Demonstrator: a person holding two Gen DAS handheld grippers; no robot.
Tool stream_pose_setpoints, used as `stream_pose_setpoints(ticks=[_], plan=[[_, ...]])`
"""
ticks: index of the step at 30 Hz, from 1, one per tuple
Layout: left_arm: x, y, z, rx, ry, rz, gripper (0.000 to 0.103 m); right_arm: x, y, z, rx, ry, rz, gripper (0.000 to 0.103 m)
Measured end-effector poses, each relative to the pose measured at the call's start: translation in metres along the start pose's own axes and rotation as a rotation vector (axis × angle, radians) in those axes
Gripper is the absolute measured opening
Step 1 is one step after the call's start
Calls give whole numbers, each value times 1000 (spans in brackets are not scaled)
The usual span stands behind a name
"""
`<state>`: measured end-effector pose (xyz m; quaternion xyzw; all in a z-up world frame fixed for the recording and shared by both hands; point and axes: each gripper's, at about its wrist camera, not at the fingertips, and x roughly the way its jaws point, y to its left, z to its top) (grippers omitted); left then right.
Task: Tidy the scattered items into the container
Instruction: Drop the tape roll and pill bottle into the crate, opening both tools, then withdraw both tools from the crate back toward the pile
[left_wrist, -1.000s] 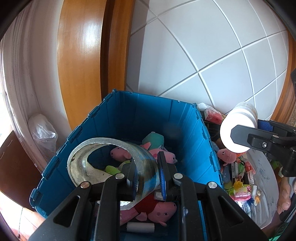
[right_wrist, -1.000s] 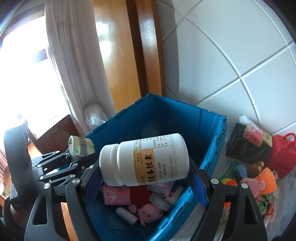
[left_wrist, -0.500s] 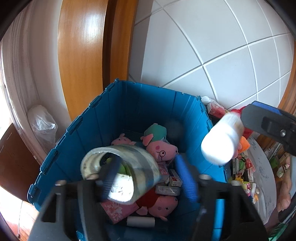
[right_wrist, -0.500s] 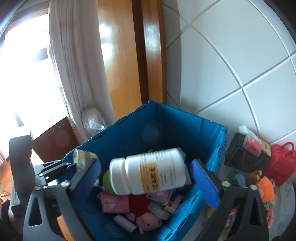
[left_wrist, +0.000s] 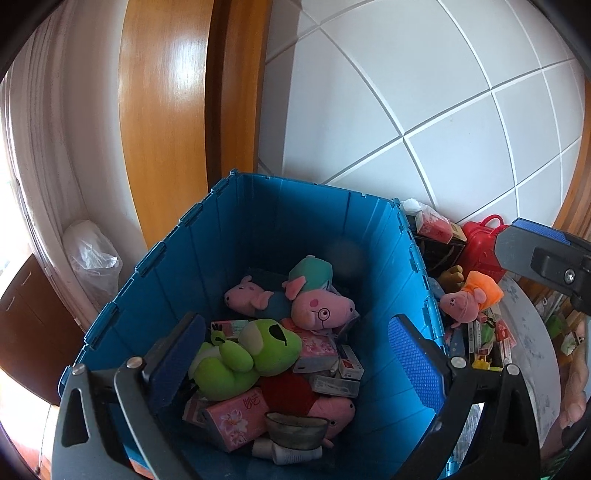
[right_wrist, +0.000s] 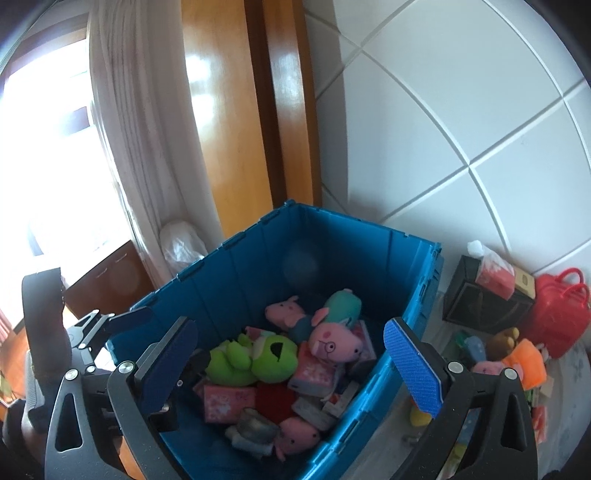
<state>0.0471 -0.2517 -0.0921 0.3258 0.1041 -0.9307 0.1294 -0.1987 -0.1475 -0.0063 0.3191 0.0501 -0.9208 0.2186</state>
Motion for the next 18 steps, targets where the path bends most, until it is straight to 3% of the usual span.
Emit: stream_pose_setpoints(ticks=[18], plan=[[-28, -59, -4, 65, -20, 25, 101, -46, -42, -24, 53, -28, 8, 102]])
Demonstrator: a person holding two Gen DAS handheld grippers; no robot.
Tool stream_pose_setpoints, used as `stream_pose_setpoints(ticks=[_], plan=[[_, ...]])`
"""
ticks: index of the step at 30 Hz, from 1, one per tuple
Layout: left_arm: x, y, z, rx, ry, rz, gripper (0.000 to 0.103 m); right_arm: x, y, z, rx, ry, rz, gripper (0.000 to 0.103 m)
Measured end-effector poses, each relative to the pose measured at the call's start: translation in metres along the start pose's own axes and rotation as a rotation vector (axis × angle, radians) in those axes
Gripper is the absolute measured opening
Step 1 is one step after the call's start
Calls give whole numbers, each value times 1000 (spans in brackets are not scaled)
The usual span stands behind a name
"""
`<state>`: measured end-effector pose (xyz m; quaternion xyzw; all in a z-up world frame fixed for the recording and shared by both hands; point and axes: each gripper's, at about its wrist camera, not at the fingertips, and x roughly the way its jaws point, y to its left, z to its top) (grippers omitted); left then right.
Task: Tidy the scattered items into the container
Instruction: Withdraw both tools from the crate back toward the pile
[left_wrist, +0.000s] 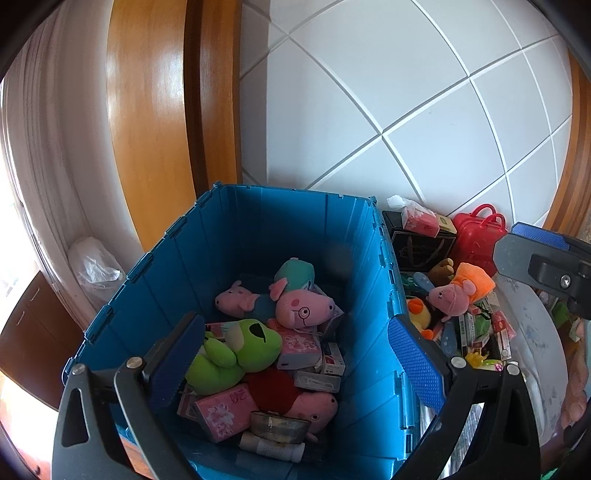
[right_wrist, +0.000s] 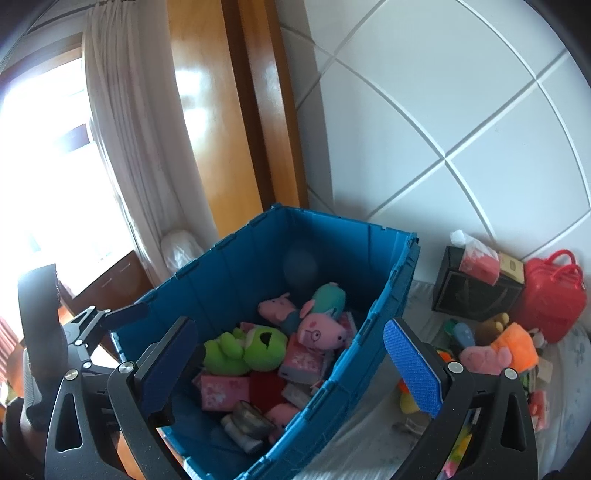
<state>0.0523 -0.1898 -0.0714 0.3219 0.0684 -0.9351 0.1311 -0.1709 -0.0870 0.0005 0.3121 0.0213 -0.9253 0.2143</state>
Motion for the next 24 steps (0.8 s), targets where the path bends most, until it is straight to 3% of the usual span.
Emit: stream_pose_setpoints(ticks=[24], plan=[[-21, -138, -12, 115, 4, -26, 101, -82, -108, -51, 120, -27, -33, 102]])
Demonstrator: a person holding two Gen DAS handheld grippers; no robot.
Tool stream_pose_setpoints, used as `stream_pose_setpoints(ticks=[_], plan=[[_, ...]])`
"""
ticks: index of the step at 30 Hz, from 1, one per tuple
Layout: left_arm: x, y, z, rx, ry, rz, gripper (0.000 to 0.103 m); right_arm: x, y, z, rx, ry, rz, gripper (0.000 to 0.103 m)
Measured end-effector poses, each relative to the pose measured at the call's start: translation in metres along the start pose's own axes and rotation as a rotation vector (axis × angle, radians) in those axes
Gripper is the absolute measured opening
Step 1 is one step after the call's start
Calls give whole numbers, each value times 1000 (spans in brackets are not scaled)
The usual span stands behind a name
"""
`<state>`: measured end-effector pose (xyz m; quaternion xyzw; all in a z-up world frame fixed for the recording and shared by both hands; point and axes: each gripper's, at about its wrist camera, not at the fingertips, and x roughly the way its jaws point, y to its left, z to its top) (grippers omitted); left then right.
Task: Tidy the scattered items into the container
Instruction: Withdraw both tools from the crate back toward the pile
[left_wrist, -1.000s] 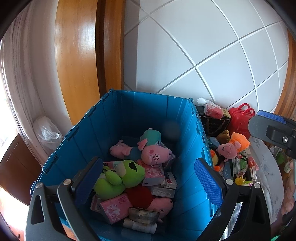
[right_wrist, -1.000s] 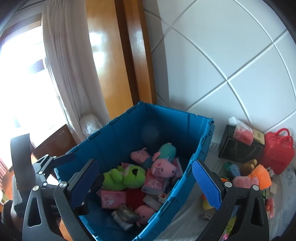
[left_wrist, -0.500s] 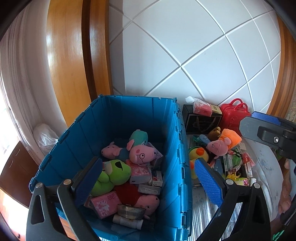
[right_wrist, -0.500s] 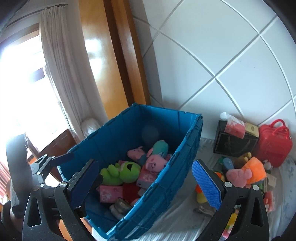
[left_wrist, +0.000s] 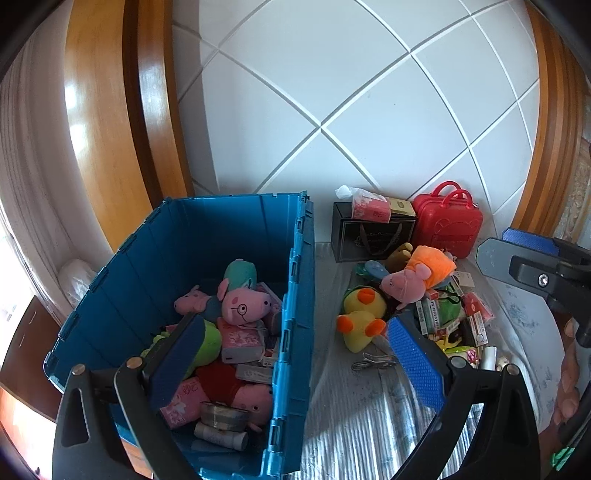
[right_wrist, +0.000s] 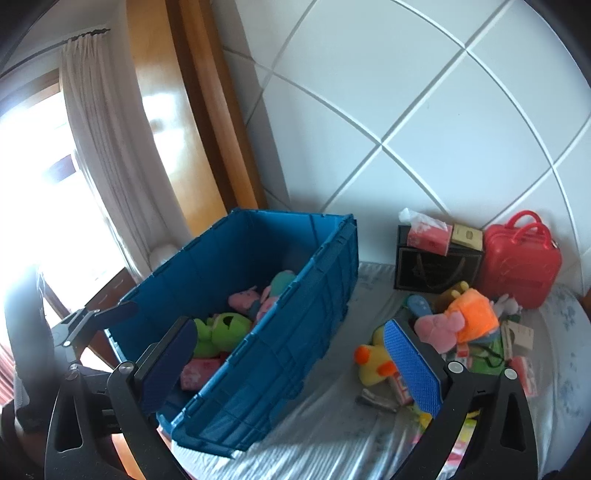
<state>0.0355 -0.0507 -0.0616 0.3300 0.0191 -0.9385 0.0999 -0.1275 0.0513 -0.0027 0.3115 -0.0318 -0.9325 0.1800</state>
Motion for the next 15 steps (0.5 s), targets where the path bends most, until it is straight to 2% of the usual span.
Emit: stream_pose_setpoints(ticks=[15], plan=[[27, -115, -24, 73, 61, -80, 101, -59, -107, -55, 109, 30, -124, 102]])
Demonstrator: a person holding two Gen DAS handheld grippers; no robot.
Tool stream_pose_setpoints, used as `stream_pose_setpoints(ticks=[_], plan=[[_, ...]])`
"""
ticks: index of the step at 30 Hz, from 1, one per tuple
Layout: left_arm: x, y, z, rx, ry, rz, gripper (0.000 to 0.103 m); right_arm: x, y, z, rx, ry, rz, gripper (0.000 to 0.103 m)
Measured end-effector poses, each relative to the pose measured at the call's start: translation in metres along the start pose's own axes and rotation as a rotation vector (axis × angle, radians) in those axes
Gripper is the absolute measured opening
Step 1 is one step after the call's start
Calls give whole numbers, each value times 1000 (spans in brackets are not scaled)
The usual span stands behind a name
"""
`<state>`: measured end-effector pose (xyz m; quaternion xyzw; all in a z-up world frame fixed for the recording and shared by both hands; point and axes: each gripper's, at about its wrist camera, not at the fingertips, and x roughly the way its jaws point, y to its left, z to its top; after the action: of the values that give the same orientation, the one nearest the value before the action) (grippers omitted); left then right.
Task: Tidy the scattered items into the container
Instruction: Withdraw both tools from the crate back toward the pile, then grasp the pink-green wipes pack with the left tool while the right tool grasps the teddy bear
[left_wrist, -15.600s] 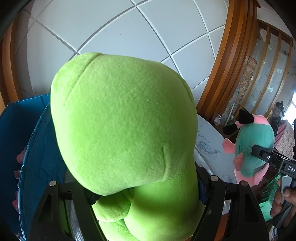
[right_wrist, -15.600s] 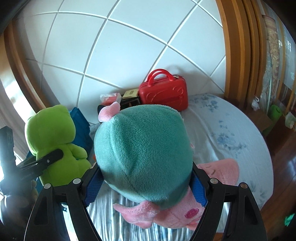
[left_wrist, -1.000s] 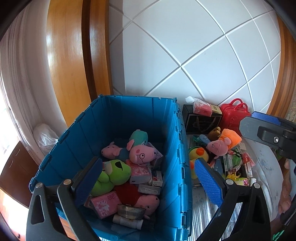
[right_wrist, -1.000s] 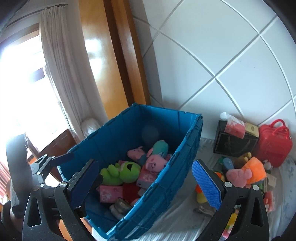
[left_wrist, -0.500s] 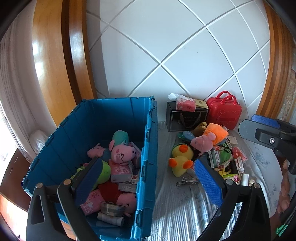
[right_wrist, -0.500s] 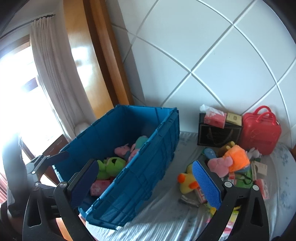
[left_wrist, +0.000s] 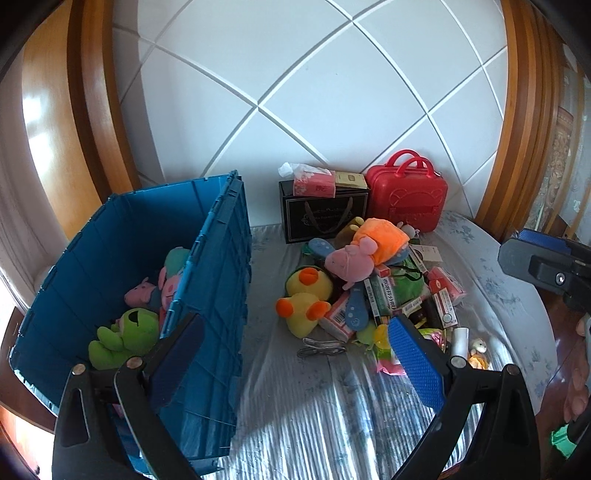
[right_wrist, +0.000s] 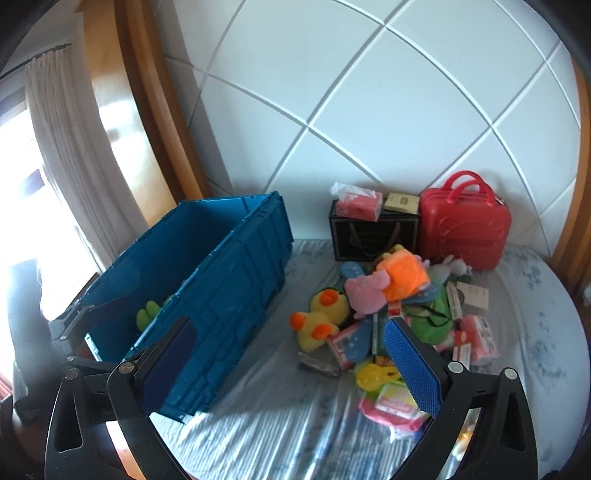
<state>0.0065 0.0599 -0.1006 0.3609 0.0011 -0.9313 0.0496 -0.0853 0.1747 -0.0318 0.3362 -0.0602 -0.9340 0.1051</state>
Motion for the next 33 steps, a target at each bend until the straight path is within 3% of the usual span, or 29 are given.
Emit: stream_pose_setpoints(ticks=[19, 27, 33], plan=[[108, -149, -48, 179, 167, -146, 101, -50, -190, -77, 258, 61, -262, 102], [154, -218, -89, 316, 238, -219, 101, -40, -252, -133, 346, 155, -344, 102], [185, -246, -107, 377, 273, -235, 101, -28, -282, -175, 399, 224, -364, 102]])
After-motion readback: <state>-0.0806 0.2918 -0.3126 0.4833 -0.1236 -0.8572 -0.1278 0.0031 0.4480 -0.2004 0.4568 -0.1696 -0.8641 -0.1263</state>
